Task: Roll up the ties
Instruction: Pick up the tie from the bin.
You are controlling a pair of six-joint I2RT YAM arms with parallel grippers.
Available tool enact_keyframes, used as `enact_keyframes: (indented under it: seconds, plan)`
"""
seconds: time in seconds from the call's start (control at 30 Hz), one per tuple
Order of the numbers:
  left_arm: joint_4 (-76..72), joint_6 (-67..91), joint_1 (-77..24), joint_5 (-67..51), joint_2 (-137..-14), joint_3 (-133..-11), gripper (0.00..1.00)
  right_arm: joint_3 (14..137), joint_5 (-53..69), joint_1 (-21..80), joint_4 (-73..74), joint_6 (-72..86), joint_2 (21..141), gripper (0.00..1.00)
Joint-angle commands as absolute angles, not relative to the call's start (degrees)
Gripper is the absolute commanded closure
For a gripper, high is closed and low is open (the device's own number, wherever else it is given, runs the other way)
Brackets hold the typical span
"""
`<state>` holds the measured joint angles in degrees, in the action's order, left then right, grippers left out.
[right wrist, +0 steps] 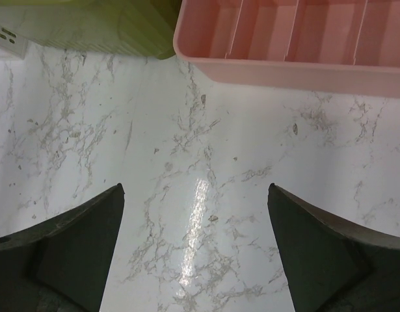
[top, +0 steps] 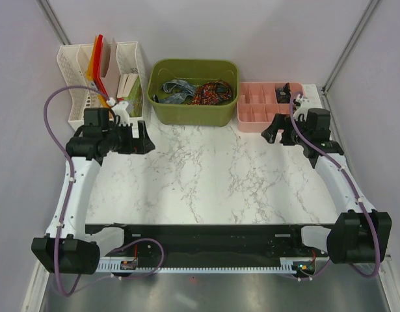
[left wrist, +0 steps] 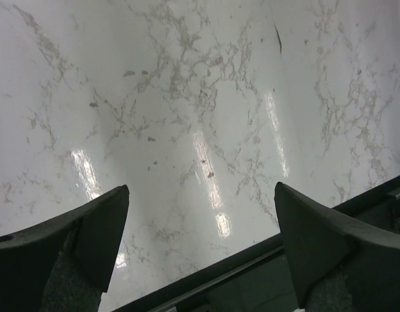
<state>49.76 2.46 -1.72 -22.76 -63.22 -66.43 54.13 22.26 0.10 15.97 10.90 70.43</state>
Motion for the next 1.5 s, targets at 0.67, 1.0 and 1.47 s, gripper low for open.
enact_keyframes:
  seconds: [0.67, 1.0, 1.47]
  plan:
    - [19.79, 5.10, -12.30, -15.55, -123.74, -134.30, 0.03, 56.42, 24.87, -4.39, 12.83, 13.62, 75.23, 0.02]
    - [11.61, -1.56, -16.61, -15.29, -140.18, -136.23, 0.09, 56.95, 24.79, -4.75, 13.18, 12.83, 79.63, 0.02]
    - [9.67, -10.37, -19.16, -16.00, -151.96, -142.38, 0.18, 57.30, 23.47, -5.36, 13.97, 12.22, 82.00, 0.02]
